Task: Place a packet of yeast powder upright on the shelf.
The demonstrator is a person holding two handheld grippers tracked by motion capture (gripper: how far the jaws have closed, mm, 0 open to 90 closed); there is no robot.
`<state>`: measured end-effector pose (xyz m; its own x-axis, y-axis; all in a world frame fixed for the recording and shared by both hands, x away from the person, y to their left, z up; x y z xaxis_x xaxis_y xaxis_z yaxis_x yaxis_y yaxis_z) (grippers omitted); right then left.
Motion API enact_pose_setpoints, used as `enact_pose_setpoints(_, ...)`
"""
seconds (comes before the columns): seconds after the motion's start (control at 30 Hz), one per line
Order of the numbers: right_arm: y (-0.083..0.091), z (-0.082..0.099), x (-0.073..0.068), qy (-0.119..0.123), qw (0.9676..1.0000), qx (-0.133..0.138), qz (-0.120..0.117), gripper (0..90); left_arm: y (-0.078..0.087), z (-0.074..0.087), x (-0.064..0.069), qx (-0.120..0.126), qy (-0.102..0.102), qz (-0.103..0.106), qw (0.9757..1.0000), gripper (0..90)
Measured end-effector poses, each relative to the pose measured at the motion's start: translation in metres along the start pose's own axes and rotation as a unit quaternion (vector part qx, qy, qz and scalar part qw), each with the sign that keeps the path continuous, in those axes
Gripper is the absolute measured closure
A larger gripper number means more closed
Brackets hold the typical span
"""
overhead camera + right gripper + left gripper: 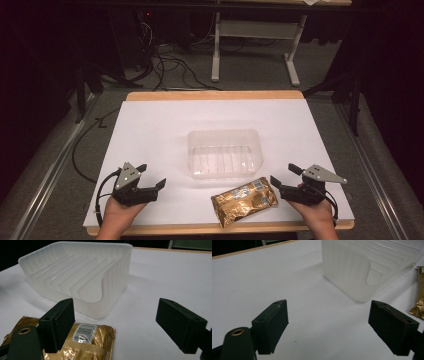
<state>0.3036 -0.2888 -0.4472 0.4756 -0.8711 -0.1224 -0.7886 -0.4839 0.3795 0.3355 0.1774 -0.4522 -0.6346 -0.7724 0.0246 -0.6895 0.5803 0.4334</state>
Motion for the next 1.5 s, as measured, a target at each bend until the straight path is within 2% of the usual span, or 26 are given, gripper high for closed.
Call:
enact_pose_setpoints(0.2,0.007,0.004,-0.001,-0.007,0.9999,-0.014,0.004,16.3,-0.008,-0.005,0.000,0.002,-0.001,0.001,1.0000,16.6)
enact_pose_setpoints(0.5,0.018,0.009,-0.001,-0.017,0.9996,-0.022,0.008,15.6,-0.018,-0.011,-0.002,0.003,-0.002,-0.004,1.0000,16.7)
enact_pose_setpoints(0.67,0.020,0.014,-0.003,-0.021,0.9990,-0.040,0.008,16.2,-0.024,-0.013,-0.002,-0.001,-0.005,0.002,1.0000,16.9)
enact_pose_setpoints(0.8,0.019,0.019,-0.006,-0.022,0.9981,-0.058,0.000,22.4,-0.027,-0.015,0.000,0.002,-0.005,0.006,1.0000,17.1)
enact_pose_setpoints(0.9,0.016,0.024,-0.009,-0.014,0.9970,-0.075,-0.011,29.4,-0.028,-0.017,0.001,0.004,-0.011,0.006,0.9999,17.0)
enact_pose_setpoints(0.97,0.011,0.028,-0.013,-0.013,0.9952,-0.095,-0.020,36.4,-0.028,-0.017,0.002,0.003,-0.013,0.007,0.9999,17.1)
enact_pose_setpoints(1.03,0.009,0.029,-0.014,-0.011,0.9945,-0.102,-0.021,38.7,-0.027,-0.017,0.001,0.003,-0.012,0.007,0.9999,17.1)
enact_pose_setpoints(1.13,0.001,0.035,-0.014,-0.006,0.9911,-0.130,-0.029,46.0,-0.027,-0.017,0.001,0.004,-0.012,0.007,0.9999,17.1)
enact_pose_setpoints(1.3,-0.003,0.039,-0.016,-0.006,0.9879,-0.151,-0.035,49.3,-0.027,-0.016,0.001,0.003,-0.014,0.006,0.9999,17.1)
enact_pose_setpoints(1.43,-0.010,0.045,-0.020,0.012,0.9823,-0.184,-0.031,49.7,-0.027,-0.015,0.002,0.000,-0.019,0.007,0.9998,17.1)
enact_pose_setpoints(1.47,-0.010,0.045,-0.020,0.012,0.9823,-0.184,-0.031,49.7,-0.027,-0.015,0.002,0.000,-0.019,0.007,0.9998,17.1)
enact_pose_setpoints(1.5,-0.011,0.046,-0.020,0.013,0.9813,-0.189,-0.034,57.4,-0.027,-0.015,0.003,-0.001,-0.020,0.007,0.9998,17.1)
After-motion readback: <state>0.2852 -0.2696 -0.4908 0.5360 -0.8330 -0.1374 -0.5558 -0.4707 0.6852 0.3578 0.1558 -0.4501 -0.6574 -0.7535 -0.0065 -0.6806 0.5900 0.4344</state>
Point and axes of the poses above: each handheld gripper's, and its own axes: y roughly backward along the jaws, z roughly out of its underside, x roughly to its right, the point moved 3 cm from there along -y, roughly forward along the jaws, and after that the axes turned 4 degrees about x, right-handed, at the moved point
